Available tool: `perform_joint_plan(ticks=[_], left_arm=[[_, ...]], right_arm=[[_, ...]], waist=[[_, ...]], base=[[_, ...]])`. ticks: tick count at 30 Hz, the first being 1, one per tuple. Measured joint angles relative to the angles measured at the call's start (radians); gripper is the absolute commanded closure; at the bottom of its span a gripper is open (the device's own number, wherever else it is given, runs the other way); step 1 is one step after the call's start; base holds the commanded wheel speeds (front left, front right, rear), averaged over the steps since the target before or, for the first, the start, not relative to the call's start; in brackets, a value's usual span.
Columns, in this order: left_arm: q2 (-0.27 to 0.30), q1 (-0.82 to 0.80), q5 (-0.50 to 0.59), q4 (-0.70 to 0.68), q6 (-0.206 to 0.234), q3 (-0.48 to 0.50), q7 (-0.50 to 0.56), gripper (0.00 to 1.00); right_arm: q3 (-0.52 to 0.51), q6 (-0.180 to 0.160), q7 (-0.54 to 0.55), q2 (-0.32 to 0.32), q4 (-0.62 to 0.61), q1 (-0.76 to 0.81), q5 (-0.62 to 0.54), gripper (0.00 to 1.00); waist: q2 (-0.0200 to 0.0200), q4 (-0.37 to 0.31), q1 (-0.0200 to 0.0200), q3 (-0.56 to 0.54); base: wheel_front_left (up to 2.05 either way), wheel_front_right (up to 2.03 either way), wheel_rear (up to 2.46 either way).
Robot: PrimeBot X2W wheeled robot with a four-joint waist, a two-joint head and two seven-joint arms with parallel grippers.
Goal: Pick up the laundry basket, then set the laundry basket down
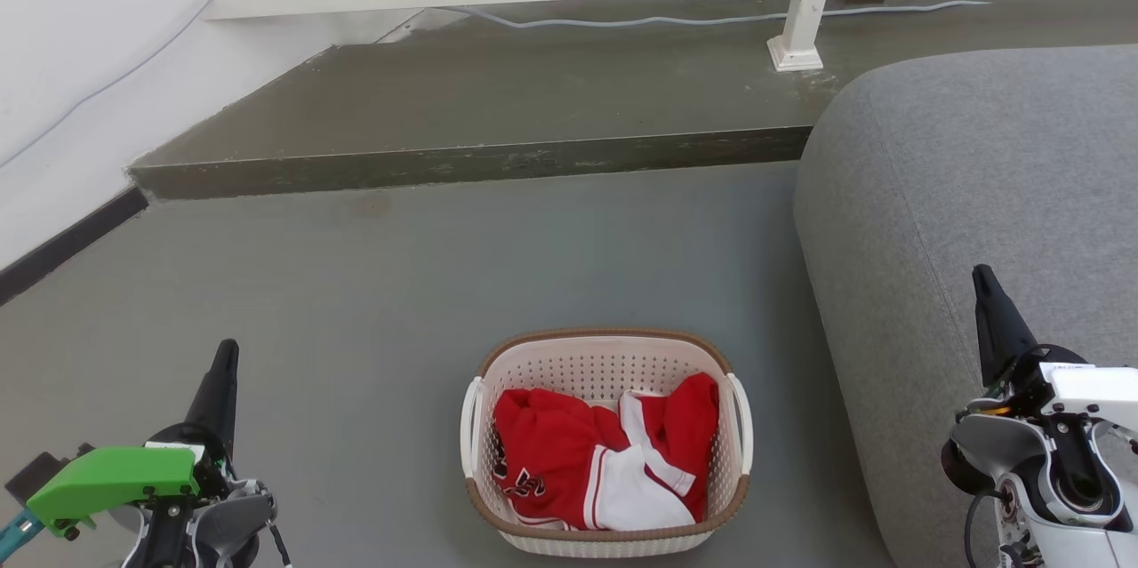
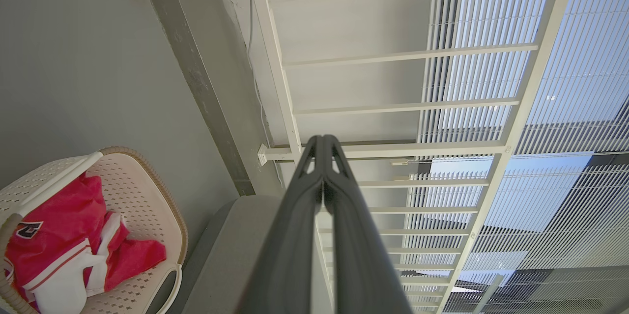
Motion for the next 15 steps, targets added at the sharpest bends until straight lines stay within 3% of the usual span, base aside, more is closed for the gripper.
perform_joint_plan(ticks=[5, 6, 7, 8, 9, 15], left_arm=[[0.0, 0.0, 0.0, 0.0, 0.0, 0.0, 0.0, 1.0], [-0.001, 0.0, 0.0, 0.005, 0.0, -0.001, 0.0, 0.0], [-0.003, 0.003, 0.0, 0.015, 0.0, -0.002, 0.0, 1.0], [-0.007, 0.009, 0.0, 0.026, 0.0, -0.005, 0.0, 1.0], [-0.013, 0.016, 0.0, 0.039, 0.0, -0.007, 0.0, 0.0], [-0.022, 0.034, 0.0, 0.045, 0.001, -0.012, -0.005, 0.0]], right_arm=[[0.0, 0.0, 0.0, 0.0, 0.0, 0.0, 0.0, 1.0], [0.0, -0.002, 0.0, 0.001, 0.005, 0.0, 0.0, 0.0], [0.001, -0.004, 0.0, 0.004, 0.015, 0.003, 0.0, 1.0], [0.002, -0.004, 0.0, 0.01, 0.025, 0.011, 0.0, 1.0], [0.003, -0.004, 0.0, 0.015, 0.035, 0.022, 0.0, 0.0], [0.007, -0.005, -0.002, 0.024, 0.044, 0.043, -0.001, 0.0]], waist=[[0.0, 0.0, 0.0, 0.0], [0.0, 0.0, 0.0, 0.0], [0.0, 0.0, 0.0, 0.0], [0.0, 0.0, 0.0, 0.0], [0.0, 0.0, 0.0, 0.0], [0.0, 0.0, 0.0, 0.001]], base=[[0.0, 0.0, 0.0], [0.0, 0.0, 0.0], [0.0, 0.0, 0.0], [0.0, 0.0, 0.0], [0.0, 0.0, 0.0], [0.0, 0.0, 0.0]])
